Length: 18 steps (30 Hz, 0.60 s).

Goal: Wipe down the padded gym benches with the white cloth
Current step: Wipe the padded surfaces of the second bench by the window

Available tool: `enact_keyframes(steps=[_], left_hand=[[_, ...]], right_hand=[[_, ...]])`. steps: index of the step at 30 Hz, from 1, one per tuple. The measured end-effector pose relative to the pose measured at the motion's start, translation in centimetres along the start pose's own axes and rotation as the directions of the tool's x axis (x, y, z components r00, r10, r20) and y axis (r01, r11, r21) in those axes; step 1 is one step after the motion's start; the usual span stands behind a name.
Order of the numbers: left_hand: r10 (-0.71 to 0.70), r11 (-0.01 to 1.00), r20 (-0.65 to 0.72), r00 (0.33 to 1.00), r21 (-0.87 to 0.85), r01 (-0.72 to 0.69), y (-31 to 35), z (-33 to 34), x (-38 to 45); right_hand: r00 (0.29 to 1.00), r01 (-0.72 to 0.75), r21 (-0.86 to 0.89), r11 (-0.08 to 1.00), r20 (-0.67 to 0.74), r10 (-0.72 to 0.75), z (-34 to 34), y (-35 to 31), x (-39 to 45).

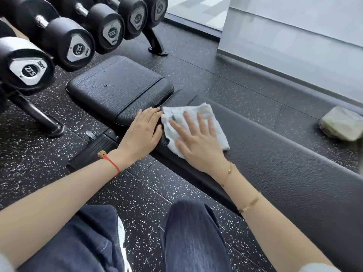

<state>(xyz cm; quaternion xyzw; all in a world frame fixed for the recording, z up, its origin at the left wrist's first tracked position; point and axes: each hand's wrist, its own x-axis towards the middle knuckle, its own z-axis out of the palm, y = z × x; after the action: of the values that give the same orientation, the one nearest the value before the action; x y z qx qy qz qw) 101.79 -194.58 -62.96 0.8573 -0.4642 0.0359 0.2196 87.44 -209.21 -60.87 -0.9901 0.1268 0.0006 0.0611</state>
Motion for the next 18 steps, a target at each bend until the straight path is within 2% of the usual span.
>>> enact_keyframes(steps=[3,8,14,18], left_hand=[[0.009,1.000,-0.009,1.000,-0.008,-0.009,0.0,0.0,0.0],[0.008,1.000,-0.019,1.000,-0.016,-0.008,0.1,0.0,0.0],[-0.003,1.000,-0.045,0.999,-0.009,0.002,0.2,0.3,0.2],[-0.039,0.999,-0.067,0.997,-0.022,0.038,1.0,0.5,0.5]], right_hand=[[0.999,-0.028,0.000,1.000,0.016,0.028,-0.2,2.3,-2.2],[0.966,-0.258,-0.010,0.966,-0.014,0.258,-0.5,1.4,-0.6],[0.978,-0.193,-0.033,0.981,-0.094,0.189,1.4,-3.6,-6.2],[0.972,-0.216,-0.089,0.972,-0.108,0.206,1.4,-1.0,-10.6]])
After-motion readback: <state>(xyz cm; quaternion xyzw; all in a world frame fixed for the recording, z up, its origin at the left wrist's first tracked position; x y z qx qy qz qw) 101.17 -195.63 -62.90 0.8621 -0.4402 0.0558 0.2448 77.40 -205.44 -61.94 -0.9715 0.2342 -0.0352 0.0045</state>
